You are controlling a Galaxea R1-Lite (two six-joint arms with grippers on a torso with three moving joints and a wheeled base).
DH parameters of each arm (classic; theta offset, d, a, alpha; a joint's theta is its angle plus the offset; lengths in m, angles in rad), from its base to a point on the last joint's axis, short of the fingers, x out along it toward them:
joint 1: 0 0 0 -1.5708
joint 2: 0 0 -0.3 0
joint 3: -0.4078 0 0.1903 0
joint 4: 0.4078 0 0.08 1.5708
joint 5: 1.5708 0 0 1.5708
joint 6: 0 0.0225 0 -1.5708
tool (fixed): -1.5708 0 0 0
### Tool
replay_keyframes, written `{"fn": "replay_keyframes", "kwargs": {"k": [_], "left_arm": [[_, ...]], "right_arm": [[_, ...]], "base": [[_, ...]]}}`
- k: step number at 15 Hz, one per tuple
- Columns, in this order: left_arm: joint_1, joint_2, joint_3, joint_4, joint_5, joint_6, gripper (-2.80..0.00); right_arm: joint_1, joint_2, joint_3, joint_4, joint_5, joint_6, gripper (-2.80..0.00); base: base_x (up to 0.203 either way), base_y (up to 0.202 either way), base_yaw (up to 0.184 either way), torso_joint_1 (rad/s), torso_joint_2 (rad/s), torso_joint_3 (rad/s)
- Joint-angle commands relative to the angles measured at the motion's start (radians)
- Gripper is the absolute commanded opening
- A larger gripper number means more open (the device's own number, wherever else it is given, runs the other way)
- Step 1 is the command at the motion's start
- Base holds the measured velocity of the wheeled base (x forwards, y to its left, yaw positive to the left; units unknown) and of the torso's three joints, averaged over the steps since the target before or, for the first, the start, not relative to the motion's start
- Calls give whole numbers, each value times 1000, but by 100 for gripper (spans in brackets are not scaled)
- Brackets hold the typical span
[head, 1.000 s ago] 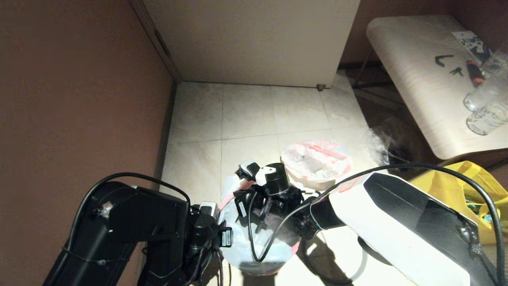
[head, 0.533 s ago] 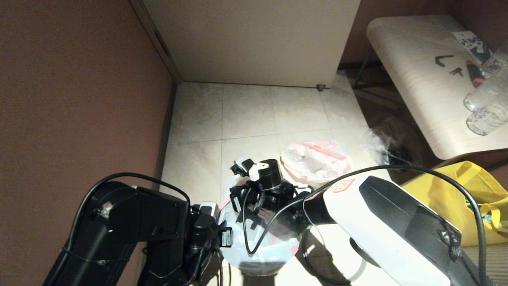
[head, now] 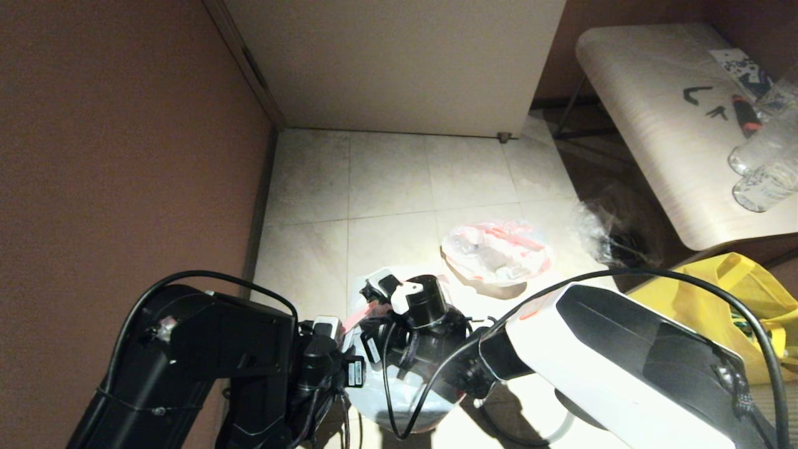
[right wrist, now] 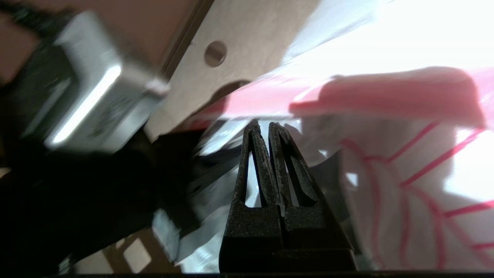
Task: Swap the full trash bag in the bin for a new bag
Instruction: Put the new garbage bag on the trash can
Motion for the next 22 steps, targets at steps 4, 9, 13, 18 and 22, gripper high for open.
{"fn": "replay_keyframes", "kwargs": {"k": [4, 9, 13, 18, 22], "left_arm": [[1, -4, 1, -9, 0, -3, -280], [1, -4, 1, -9, 1, -3, -280], [1, -4, 3, -9, 1, -1, -280], [1, -1, 3, -9, 1, -1, -280], [7, 0, -5, -9, 4, -1, -280]], "right_arm": [[-41, 74, -198, 82, 2, -5, -280], [-74, 106, -338, 174, 0, -7, -280], [-113, 119, -355, 172, 0, -15, -280], [-176, 130, -358, 77, 8, -8, -280], [-226, 147, -349, 57, 3, 14, -280]], "base": [[0, 0, 0, 0, 0, 0], [0, 0, 0, 0, 0, 0], [0, 0, 0, 0, 0, 0], [0, 0, 0, 0, 0, 0], [0, 0, 0, 0, 0, 0]]}}
